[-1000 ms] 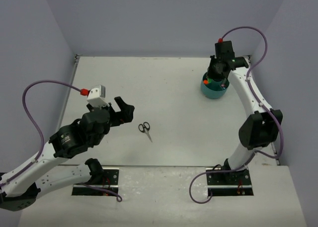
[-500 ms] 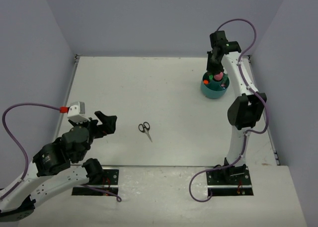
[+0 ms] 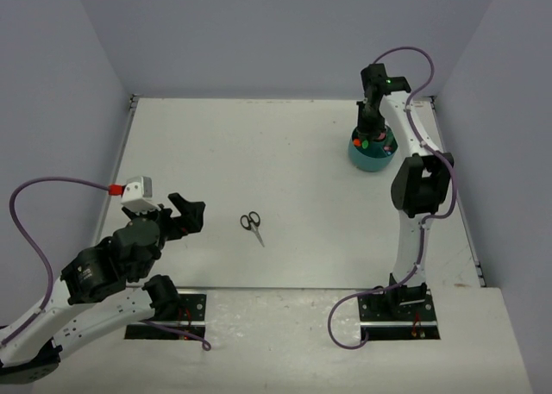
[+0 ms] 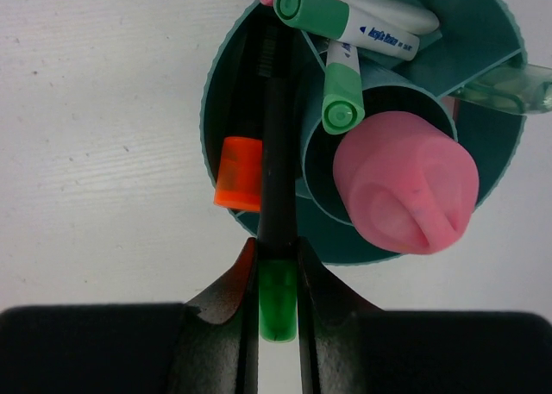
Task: Sort the stationery into containers
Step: Place the pen in the storage box.
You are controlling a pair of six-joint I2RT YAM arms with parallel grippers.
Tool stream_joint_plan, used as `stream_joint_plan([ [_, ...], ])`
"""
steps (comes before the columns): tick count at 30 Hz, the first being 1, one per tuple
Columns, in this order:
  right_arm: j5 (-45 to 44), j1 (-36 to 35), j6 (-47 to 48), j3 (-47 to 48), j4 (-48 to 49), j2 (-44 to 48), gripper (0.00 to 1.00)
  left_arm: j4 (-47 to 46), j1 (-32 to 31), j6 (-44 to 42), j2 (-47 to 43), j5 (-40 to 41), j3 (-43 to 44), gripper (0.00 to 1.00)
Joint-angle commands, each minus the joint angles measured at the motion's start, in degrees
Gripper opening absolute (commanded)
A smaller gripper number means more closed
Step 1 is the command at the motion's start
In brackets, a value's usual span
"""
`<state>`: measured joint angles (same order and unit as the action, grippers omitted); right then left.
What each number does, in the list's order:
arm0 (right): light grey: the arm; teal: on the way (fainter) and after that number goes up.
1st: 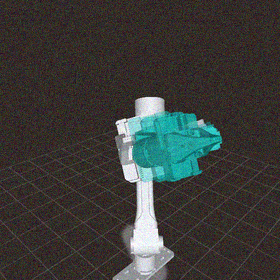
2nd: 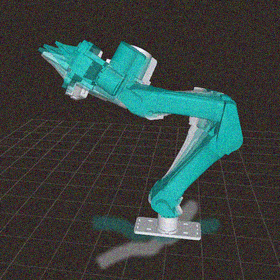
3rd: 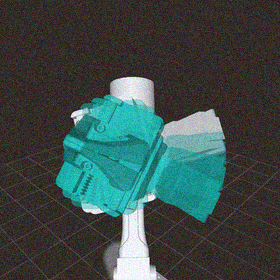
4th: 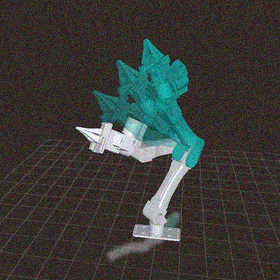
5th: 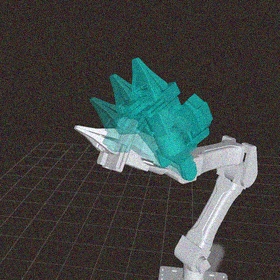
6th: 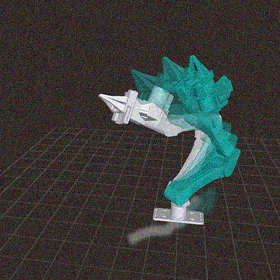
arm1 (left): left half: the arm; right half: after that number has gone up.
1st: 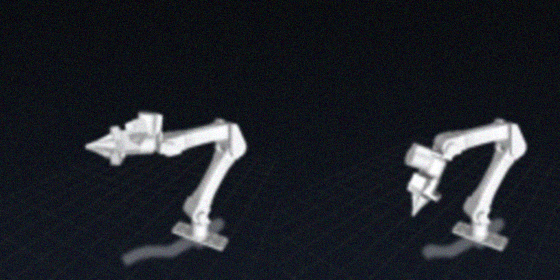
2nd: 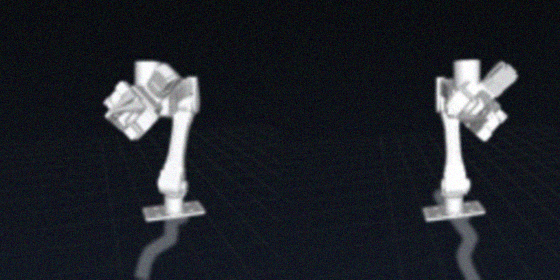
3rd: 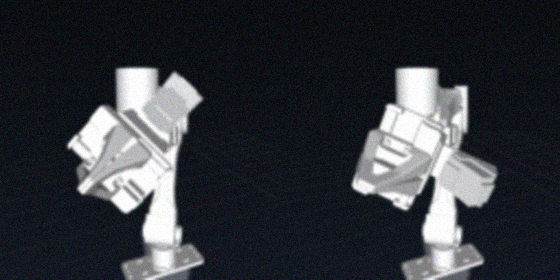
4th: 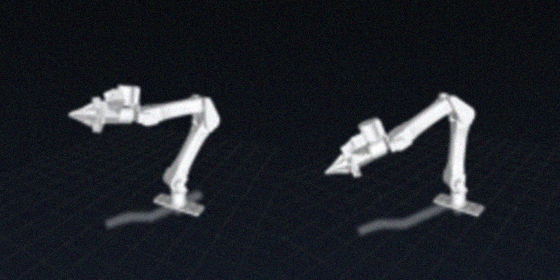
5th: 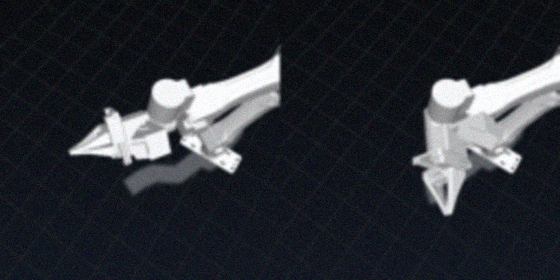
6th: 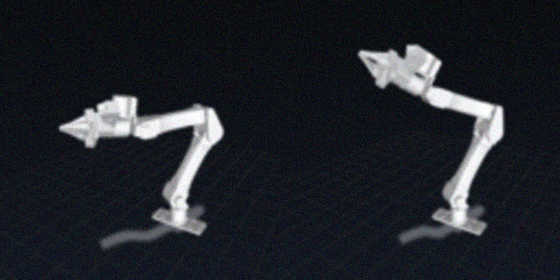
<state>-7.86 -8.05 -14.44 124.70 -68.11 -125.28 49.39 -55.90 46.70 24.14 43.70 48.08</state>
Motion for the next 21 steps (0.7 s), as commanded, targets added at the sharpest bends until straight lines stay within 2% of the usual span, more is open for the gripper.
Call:
stream_joint_plan([
  [1, 1.1, 0.3, 1.4, 1.9, -1.1, -0.9, 0.14, -1.2, 0.0, -1.1, -0.1, 1.4, -0.1, 1.0],
  [3, 0.9, 0.3, 1.4, 2.1, -1.1, -1.1, 0.23, -1.2, 0.0, -1.0, -0.3, 1.5, -0.2, 1.0],
  [4, 1.1, 0.3, 1.2, 2.1, -1.1, -1.0, 0.35, -1.3, 0.0, -1.1, -0.3, 1.4, -0.2, 1.0],
  [7, 1.1, 0.3, 1.2, 2.2, -1.0, -0.4, 0.51, -1.3, 0.0, -1.2, -0.1, 1.4, -0.2, 1.0],
  [9, 1.3, 0.3, 1.2, 2.3, -0.9, 0.3, 0.57, -1.3, 0.0, -1.2, -0.1, 1.1, -0.2, 1.0],
  [15, 2.4, 0.1, 0.4, 1.4, 0.1, 4.3, 0.6, -1.5, 0.0, -1.3, -0.1, 1.0, -0.3, 1.0],
  [21, 2.1, -3.4, -0.2, -5.8, 3.2, 15.6, 0.61, -1.7, 0.0, -1.2, 0.1, 1.1, -0.5, 1.0],
])
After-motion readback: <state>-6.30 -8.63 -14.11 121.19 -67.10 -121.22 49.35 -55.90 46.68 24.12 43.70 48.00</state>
